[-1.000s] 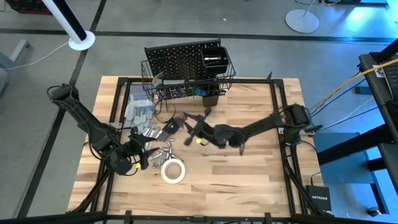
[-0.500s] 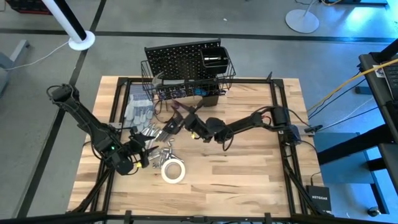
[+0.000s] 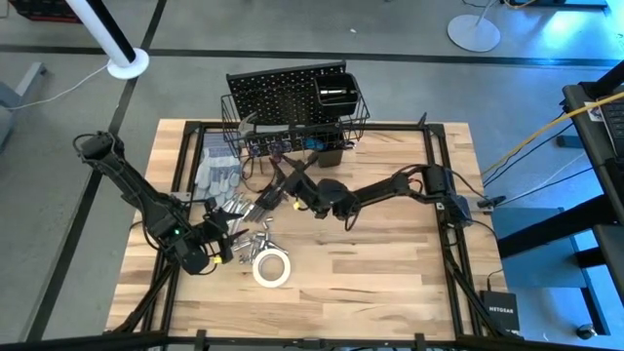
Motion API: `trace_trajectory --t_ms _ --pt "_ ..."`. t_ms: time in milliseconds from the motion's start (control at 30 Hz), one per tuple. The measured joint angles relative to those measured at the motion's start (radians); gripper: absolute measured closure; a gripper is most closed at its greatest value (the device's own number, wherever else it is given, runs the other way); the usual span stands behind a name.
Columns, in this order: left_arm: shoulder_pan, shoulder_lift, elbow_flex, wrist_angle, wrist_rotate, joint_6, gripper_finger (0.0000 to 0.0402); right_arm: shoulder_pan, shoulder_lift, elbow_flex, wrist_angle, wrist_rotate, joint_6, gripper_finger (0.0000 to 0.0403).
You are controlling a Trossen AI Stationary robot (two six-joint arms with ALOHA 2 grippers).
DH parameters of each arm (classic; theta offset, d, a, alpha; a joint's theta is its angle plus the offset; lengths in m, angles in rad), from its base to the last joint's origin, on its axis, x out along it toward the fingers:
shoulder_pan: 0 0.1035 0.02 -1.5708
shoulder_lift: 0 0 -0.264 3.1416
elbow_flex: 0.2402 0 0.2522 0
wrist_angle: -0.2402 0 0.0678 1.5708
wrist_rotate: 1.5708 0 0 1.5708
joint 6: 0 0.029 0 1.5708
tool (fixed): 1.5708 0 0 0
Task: Hang tools onto peg board
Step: Hang the red screwdriver on the pegboard
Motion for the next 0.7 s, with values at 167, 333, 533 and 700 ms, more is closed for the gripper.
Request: trace_trajectory --t_ms 167,333,533,700 --pt "0.000 0.000 0.000 0.000 0.002 0.013 0.0206 -0.021 0.000 0.000 -0.057 0.027 0.099 0.0301" --pt "0.000 0.000 0.000 0.000 0.002 0.013 0.0206 -0.038 0.000 0.001 -0.099 0.030 0.209 0.0301" --pt "0.000 0.000 0.000 0.000 0.017 0.012 0.0206 -0.043 0.000 0.001 -0.137 0.076 0.301 0.0301" --pt "0.000 0.000 0.000 0.000 0.017 0.011 0.0206 -0.043 -0.015 0.001 -0.161 0.109 0.303 0.0301"
